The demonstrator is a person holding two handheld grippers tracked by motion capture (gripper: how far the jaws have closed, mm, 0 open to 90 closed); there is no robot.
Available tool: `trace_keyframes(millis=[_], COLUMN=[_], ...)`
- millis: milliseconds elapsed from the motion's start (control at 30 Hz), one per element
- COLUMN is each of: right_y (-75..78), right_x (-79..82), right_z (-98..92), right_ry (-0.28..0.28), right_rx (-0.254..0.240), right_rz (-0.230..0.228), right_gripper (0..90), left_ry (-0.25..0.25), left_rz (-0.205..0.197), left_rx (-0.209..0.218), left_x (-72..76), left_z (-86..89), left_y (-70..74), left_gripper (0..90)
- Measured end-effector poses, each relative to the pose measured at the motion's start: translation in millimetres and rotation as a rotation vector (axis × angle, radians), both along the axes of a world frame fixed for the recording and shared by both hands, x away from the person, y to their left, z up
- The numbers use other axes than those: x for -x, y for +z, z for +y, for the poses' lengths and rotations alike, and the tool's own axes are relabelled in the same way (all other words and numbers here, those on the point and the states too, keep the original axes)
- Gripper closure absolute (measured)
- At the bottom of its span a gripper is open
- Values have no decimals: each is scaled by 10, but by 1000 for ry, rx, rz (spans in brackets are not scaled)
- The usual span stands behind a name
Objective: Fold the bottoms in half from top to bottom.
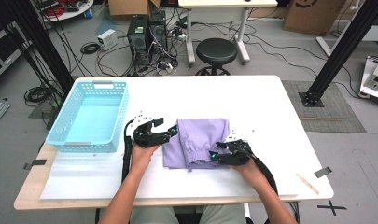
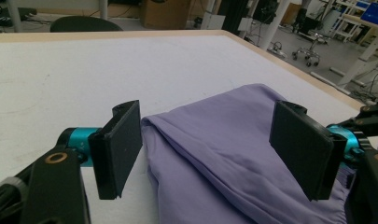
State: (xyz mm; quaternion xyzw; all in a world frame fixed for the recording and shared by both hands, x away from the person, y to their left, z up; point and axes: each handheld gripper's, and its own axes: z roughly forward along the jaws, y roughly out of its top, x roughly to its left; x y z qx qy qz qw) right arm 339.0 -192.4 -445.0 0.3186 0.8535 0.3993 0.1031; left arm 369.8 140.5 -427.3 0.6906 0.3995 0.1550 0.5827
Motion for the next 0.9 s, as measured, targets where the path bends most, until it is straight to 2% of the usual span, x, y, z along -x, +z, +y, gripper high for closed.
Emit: trace_keyframes(millis=[133,233,300,367,433,467,500,533,600,900], right_y=[15,80,126,164,194,194,216,227,249,317], right_x=[48,90,119,144,164,164,170,169,158,152], right_z=[-82,-189,-279,-367,-450,-450,-521,-544,-585,-741], right_ry=[2,-15,-34,-55,-76,-76,-107,-135,-168,-219], right_rx=[-26,-62,-65,-58,-48,-48,-42,-38,-37,-61], right_rz=[9,-22,-58,-87,-113,-113,-140,-150,-162,-206], right_gripper=[491,468,433,404,369,369,271,221,212,212], left_ry=[-6,-8,-7,2,15,15,8,5,-5,-30], left_rz=[-11,-31,-76,-86,-81,-71,-67,-68,-62,-72], left_rx=[-11,-13,-39,-55,-63,-51,-38,-33,-33,-52], left_x=[22,43,76,89,108,117,139,147,163,219], left_z=[14,36,50,51,63,67,78,75,69,48], left_y=[6,13,18,23,33,36,51,60,83,125], left_gripper=[255,255,252,252,248,248,244,240,240,240])
